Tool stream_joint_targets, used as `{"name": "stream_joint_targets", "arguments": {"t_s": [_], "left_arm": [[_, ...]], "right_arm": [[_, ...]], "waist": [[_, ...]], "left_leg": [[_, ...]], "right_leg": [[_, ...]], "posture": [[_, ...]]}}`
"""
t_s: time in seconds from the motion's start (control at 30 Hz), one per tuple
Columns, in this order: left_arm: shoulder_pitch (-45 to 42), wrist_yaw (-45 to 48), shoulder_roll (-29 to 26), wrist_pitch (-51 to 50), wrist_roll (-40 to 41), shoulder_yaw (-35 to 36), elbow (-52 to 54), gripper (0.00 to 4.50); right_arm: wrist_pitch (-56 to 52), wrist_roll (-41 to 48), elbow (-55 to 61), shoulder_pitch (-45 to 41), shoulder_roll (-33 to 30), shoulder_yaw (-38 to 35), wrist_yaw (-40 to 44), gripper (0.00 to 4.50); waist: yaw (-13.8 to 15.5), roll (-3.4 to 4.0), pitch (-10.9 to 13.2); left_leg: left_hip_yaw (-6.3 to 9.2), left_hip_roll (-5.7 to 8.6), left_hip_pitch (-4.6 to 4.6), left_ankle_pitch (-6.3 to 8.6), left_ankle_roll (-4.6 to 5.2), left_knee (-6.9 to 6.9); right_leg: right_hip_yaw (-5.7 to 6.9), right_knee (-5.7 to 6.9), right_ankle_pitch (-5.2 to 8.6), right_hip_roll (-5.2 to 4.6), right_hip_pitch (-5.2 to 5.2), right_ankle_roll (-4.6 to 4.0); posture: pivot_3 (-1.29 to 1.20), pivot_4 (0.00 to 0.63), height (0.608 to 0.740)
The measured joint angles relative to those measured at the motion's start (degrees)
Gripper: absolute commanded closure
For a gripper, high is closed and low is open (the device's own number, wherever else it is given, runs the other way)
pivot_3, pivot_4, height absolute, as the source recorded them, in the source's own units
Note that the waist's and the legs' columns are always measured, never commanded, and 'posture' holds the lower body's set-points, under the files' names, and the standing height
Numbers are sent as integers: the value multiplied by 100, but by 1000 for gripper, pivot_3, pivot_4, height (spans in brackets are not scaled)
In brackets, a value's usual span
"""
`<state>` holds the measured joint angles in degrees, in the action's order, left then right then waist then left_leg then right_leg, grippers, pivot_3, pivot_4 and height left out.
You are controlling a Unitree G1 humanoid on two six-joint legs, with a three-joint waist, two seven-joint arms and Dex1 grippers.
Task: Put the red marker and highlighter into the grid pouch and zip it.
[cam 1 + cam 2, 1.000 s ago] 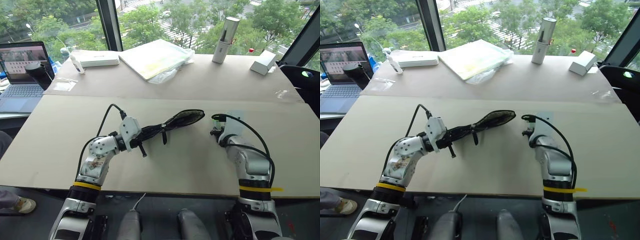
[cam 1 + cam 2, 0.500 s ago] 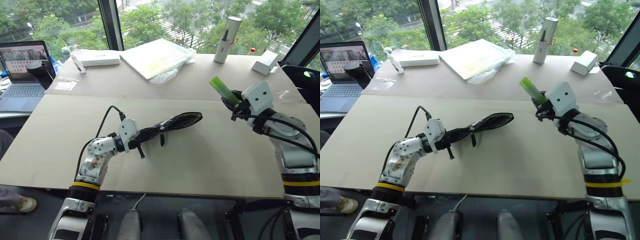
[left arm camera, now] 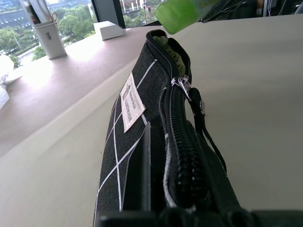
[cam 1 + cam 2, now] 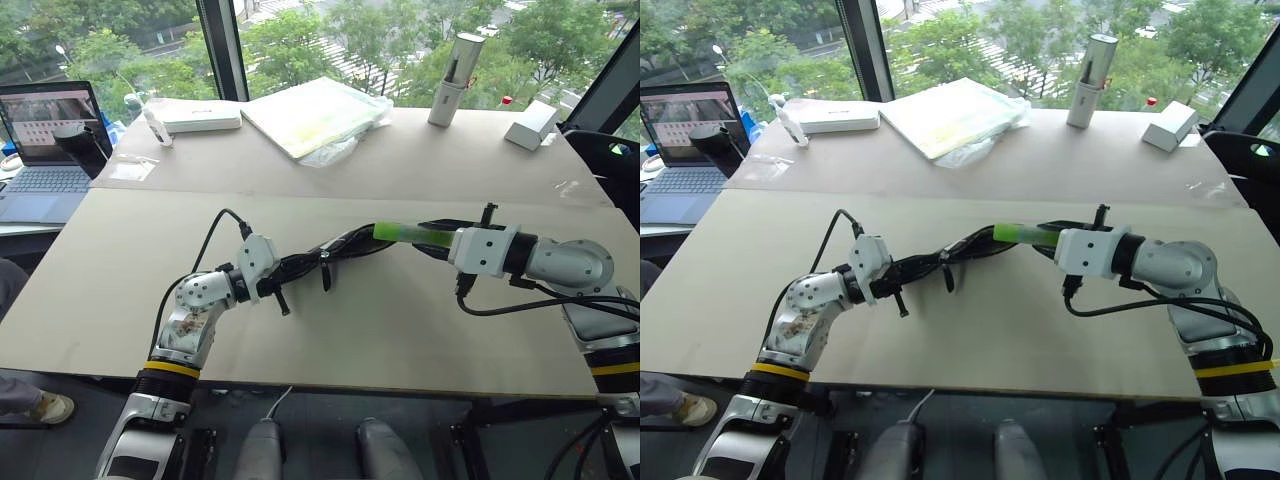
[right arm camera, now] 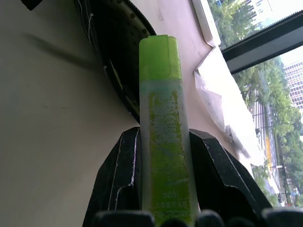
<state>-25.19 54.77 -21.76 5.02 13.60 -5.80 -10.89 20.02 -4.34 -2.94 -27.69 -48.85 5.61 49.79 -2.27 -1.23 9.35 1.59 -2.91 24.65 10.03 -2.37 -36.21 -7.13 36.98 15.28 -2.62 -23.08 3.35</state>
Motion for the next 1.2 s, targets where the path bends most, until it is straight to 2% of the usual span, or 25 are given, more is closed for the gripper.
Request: {"name": "stream_joint_targets", "arguments": {"t_s": [0.27,0.57,0.83,0.9,0.93,1.07,1.2], "left_arm": [[-1,15,-13,-8,-2,0,1,4500],[-71,39,-20,-29,-2,-3,10,4500],[-92,105,-68,-33,-2,16,11,4500],[-92,107,-83,-33,-2,27,9,4500],[-93,105,-78,-33,-2,27,8,4500],[-142,106,-24,-33,-3,-20,10,4500],[-142,93,-39,-33,-2,-16,12,4500]], "right_arm": [[825,-692,-647,-271,69,472,-45,3449],[1290,-1125,-1398,-1261,717,1016,-27,3449],[1341,-1303,-1721,-1622,1295,1419,20,3449],[1303,-1292,-1759,-1647,1401,1424,93,2439],[1299,-1254,-1764,-1654,1418,1433,149,2221],[1312,-1248,-1815,-1699,1586,1524,159,850],[1439,-1282,-2019,-1873,1437,1504,-23,850]], "waist": [[-5,0,0],[-9,0,0],[-3,0,0],[-3,0,0],[-5,0,0],[-11,0,0],[-3,0,0]], "left_leg": [[0,0,-1,0,0,-2],[1,0,-3,0,0,0],[2,0,-3,0,0,-2],[1,0,-3,0,0,-2],[2,0,-3,0,0,-2],[2,0,-3,0,0,-2],[2,0,-3,0,-1,-3]], "right_leg": [[0,3,-1,0,-1,-2],[0,4,-2,0,1,-4],[1,8,-2,0,0,-4],[1,8,-3,0,1,-4],[1,9,-3,0,1,-5],[1,11,-3,0,0,-5],[2,11,-3,0,0,-5]], "posture": [[0,150,740],[0,150,740],[0,150,740],[0,150,740],[0,150,740],[0,150,740],[0,150,740]]}}
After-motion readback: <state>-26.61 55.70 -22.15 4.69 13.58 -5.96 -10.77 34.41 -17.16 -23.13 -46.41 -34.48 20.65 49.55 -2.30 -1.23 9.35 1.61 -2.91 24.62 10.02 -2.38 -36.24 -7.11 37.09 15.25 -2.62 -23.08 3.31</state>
